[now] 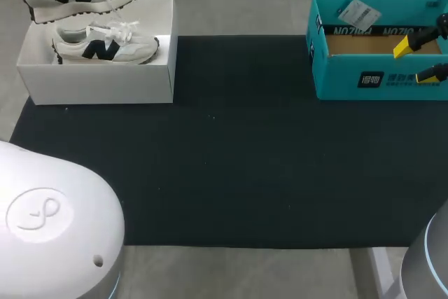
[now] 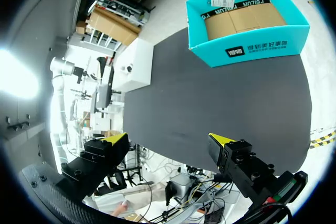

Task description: Take the shoe out of the shoebox, open the shoe tongue, remove and reinsert the insole, then place the shoe into the shoebox

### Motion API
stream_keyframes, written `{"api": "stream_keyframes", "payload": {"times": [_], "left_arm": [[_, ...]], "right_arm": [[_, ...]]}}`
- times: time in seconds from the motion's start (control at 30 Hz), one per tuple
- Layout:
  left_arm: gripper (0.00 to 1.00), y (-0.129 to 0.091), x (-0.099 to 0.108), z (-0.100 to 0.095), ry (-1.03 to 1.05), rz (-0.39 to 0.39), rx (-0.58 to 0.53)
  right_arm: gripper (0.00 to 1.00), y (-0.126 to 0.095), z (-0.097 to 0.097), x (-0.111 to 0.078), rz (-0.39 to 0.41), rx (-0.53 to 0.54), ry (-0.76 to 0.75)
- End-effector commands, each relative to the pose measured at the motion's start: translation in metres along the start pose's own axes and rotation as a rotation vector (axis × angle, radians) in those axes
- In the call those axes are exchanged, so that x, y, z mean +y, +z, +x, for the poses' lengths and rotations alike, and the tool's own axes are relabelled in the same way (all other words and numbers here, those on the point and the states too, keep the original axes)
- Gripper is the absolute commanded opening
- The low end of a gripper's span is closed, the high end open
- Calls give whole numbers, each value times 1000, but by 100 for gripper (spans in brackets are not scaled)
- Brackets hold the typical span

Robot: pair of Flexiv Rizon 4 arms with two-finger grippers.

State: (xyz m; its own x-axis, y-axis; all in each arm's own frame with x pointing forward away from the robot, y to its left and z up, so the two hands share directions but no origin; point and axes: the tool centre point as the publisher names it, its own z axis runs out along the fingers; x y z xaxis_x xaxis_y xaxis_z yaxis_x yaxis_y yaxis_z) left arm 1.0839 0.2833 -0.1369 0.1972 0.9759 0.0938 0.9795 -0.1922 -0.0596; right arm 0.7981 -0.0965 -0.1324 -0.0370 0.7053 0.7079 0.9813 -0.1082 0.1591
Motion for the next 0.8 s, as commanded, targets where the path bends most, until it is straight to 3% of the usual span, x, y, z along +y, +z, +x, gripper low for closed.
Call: {"api": "stream_keyframes", "payload": {"times": [0.03,0.6,0.8], "left_arm": [[0,-1,-4,0,0,-8,2],[0,-1,-4,0,0,-8,2],[0,-28,-18,-41,-44,-40,48]], "right_arm": [[100,0,0,0,0,-2,1],[100,0,0,0,0,-2,1],[100,0,0,0,0,-2,1]]}}
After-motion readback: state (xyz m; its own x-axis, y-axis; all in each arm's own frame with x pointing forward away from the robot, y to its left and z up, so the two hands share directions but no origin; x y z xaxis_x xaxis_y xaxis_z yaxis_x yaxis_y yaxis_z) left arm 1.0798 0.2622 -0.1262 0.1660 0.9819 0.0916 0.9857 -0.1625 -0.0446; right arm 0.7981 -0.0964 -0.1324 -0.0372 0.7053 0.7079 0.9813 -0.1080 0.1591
